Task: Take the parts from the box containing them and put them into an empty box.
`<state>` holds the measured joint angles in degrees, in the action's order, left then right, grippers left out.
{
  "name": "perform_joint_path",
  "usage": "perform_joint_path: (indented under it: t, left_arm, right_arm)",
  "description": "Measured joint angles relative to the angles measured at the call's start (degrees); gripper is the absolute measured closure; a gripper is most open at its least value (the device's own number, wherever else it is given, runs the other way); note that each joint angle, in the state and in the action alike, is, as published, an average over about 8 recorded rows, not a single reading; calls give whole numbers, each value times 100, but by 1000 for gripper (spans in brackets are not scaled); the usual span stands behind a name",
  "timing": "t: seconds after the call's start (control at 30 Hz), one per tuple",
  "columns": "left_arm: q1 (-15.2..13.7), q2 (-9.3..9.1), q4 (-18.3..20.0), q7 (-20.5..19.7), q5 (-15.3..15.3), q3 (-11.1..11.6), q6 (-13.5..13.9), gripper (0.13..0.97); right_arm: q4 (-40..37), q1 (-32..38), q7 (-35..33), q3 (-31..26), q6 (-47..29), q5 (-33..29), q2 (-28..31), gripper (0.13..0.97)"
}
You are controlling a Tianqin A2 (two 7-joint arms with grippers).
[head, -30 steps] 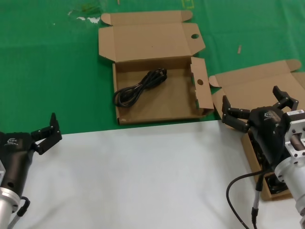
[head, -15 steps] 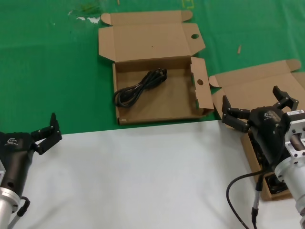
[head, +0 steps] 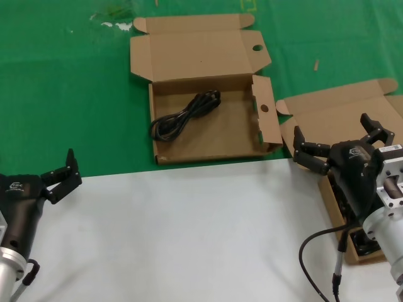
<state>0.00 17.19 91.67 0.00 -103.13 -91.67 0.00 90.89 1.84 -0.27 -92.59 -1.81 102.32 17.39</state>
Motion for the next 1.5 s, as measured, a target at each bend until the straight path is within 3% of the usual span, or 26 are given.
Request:
perform_joint_path:
  t: [1.5]
  left_arm:
    - [0,0,0,0,0,0,0,132]
  right_arm:
    - [0,0,0,0,0,0,0,129]
